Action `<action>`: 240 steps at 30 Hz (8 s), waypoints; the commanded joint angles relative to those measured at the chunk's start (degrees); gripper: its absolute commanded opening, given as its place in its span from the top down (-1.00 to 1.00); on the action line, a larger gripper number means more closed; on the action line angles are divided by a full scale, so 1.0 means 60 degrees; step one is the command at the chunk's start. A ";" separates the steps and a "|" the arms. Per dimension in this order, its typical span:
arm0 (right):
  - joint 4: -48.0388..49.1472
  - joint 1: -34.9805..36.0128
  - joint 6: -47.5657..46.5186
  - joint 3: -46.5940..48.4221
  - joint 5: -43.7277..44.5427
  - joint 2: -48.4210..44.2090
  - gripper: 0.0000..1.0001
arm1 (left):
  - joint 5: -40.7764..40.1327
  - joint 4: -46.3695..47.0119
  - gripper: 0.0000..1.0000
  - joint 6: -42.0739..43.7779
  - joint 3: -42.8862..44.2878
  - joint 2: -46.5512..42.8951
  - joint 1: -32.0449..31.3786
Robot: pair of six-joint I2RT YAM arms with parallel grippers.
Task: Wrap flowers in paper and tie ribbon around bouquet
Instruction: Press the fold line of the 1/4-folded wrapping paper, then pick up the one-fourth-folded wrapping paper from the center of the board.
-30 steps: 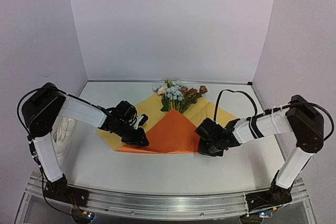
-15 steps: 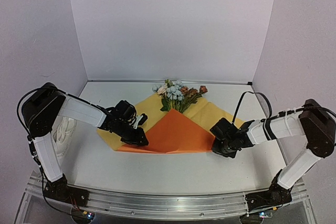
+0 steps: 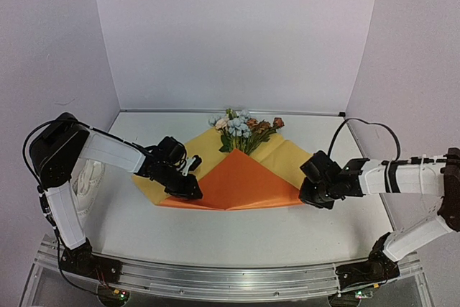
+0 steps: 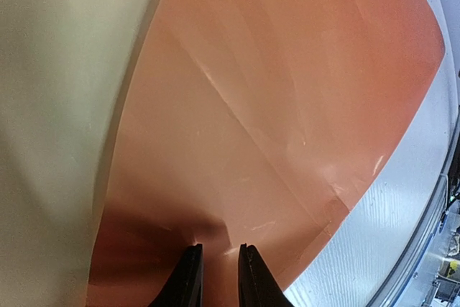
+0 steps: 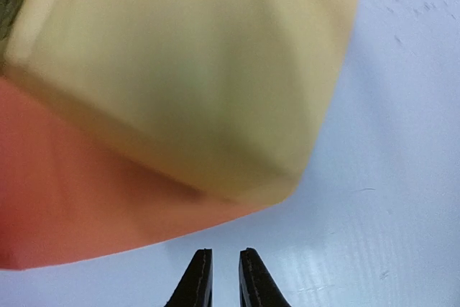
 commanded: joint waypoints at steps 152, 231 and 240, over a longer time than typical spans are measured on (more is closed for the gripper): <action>0.1417 0.0568 0.0845 0.1014 -0.0938 0.3757 0.83 | -0.7019 0.0329 0.48 -0.7564 -0.6019 -0.3528 -0.1888; 1.0531 0.0577 0.1808 -0.5980 0.0274 0.0459 1.00 | -0.0012 0.0294 0.49 -0.1565 0.3367 0.1834 -0.2576; 0.5492 0.1115 0.1355 -0.5007 0.1585 -0.2458 1.00 | 0.0380 0.0333 0.49 -0.1269 0.3694 0.1671 -0.2814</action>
